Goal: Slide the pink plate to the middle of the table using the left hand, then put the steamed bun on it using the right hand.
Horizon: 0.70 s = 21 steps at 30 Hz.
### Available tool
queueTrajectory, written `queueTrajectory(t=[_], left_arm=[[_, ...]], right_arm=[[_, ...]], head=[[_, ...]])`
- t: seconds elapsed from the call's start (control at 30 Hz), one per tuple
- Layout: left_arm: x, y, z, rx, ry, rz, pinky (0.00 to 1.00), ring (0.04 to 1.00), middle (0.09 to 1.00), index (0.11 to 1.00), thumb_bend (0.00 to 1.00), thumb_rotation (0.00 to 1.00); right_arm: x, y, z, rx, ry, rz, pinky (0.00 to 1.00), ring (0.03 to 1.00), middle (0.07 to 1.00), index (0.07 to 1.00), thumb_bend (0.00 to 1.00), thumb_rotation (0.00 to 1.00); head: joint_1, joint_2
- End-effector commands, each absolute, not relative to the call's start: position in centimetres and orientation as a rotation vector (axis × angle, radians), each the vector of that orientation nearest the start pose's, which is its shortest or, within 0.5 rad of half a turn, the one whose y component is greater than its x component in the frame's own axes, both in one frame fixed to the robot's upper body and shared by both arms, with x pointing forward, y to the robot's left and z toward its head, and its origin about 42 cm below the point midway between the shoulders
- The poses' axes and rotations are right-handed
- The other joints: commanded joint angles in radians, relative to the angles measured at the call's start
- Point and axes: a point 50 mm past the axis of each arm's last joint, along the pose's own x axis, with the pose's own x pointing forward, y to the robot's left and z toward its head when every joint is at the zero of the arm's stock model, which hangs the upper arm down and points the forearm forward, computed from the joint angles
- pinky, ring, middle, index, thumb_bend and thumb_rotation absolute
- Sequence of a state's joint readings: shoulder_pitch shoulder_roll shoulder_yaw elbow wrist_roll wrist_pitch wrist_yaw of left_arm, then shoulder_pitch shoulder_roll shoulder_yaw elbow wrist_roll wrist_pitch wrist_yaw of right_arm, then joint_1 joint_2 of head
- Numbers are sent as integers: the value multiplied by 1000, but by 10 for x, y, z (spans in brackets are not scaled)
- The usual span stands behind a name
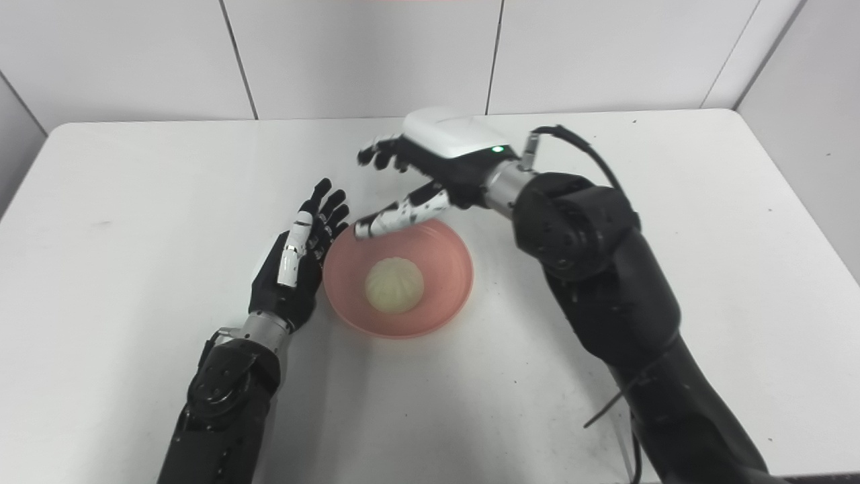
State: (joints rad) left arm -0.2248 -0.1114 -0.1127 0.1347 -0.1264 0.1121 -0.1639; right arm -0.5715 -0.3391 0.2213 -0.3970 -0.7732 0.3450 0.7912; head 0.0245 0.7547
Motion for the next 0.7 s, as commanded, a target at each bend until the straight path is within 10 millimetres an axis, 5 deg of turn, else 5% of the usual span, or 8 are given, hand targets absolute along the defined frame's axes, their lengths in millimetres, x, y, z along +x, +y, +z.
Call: queueTrajectory(t=[0.0, 0.1, 0.2, 0.3, 0.4, 0.67], left_arm=[[332, 117, 98, -197, 159, -345, 980, 979, 978, 989, 373, 1000], [332, 120, 97, -199, 161, -344, 981, 977, 977, 991, 368, 1000], [332, 122, 97, -202, 158, -342, 999, 986, 979, 1000, 367, 1000], [330, 123, 98, -203, 149, -334, 1000, 991, 976, 999, 355, 1000], [329, 125, 98, -204, 138, -328, 1000, 989, 974, 997, 348, 1000], [327, 128, 97, -204, 124, -312, 1000, 992, 978, 998, 341, 1000]], right_arm=[[371, -198, 330, -1069, -270, 386, 634, 731, 783, 824, 696, 944], [372, -211, 310, -845, -179, 360, 673, 747, 798, 836, 615, 993], [371, -222, 290, -626, -96, 362, 796, 874, 935, 962, 508, 1000], [367, -229, 271, -457, -54, 342, 949, 979, 992, 996, 491, 1000], [360, -231, 250, -257, -63, 279, 993, 998, 999, 1000, 479, 1000], [343, -223, 203, -263, -217, 89, 1000, 1000, 1000, 1000, 461, 1000]], head=[[1, 0], [0, -5], [-2, -9], [-3, -16], [-8, -23], [-10, -32]])
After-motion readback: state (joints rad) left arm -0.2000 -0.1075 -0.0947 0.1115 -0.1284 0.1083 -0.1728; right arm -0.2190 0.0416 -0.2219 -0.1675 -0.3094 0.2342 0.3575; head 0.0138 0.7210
